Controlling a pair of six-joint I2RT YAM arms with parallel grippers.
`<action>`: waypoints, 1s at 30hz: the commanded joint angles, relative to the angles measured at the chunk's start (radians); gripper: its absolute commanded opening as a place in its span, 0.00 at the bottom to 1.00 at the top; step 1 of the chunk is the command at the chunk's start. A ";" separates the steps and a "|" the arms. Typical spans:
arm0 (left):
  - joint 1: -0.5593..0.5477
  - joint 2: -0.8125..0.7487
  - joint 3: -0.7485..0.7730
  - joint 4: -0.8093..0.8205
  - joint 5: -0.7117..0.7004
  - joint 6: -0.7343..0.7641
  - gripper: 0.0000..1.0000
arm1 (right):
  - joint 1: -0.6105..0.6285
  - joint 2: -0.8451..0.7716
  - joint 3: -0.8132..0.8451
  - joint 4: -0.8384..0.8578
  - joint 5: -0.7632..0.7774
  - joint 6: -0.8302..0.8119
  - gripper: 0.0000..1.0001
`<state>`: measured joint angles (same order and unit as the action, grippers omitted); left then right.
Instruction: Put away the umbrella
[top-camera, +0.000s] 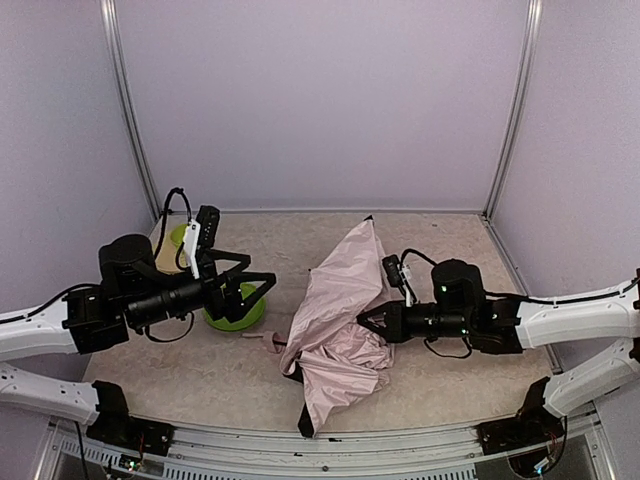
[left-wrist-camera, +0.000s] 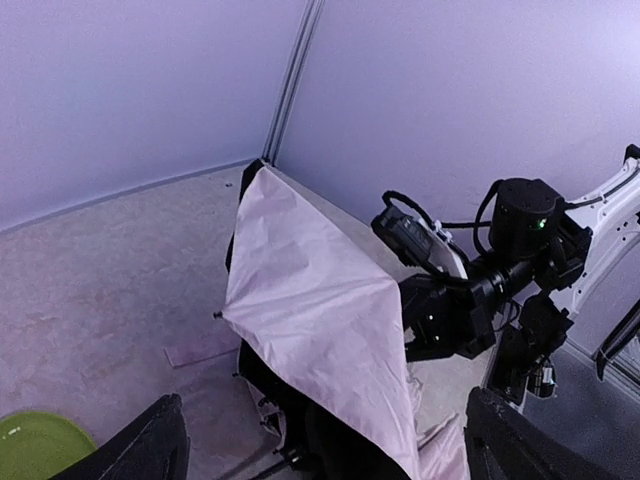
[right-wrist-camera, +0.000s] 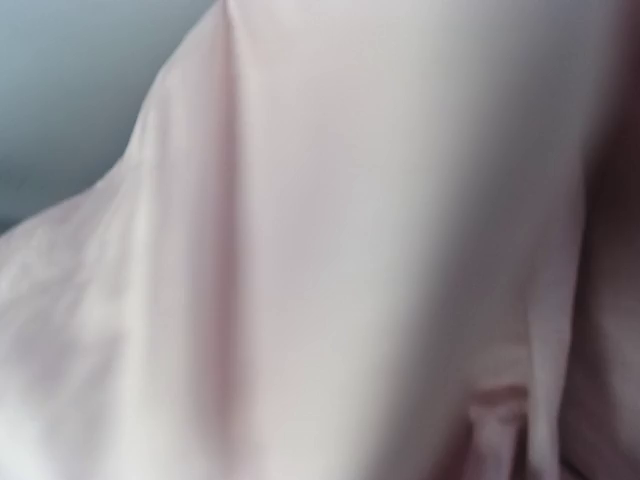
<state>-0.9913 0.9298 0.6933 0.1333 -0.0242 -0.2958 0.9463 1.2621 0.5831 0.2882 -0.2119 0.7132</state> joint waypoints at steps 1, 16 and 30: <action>-0.053 -0.028 -0.079 -0.056 0.033 -0.089 0.94 | -0.037 -0.034 -0.010 0.058 0.009 0.026 0.00; -0.070 0.289 -0.079 0.038 0.155 0.014 0.64 | -0.041 -0.017 0.014 0.048 0.001 0.004 0.00; -0.121 0.110 0.004 0.379 0.389 0.294 0.00 | 0.017 0.098 0.113 -0.024 -0.236 -0.132 0.00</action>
<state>-1.1038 1.0920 0.6292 0.3298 0.2596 -0.1181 0.9257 1.3231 0.6243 0.2920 -0.3351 0.6525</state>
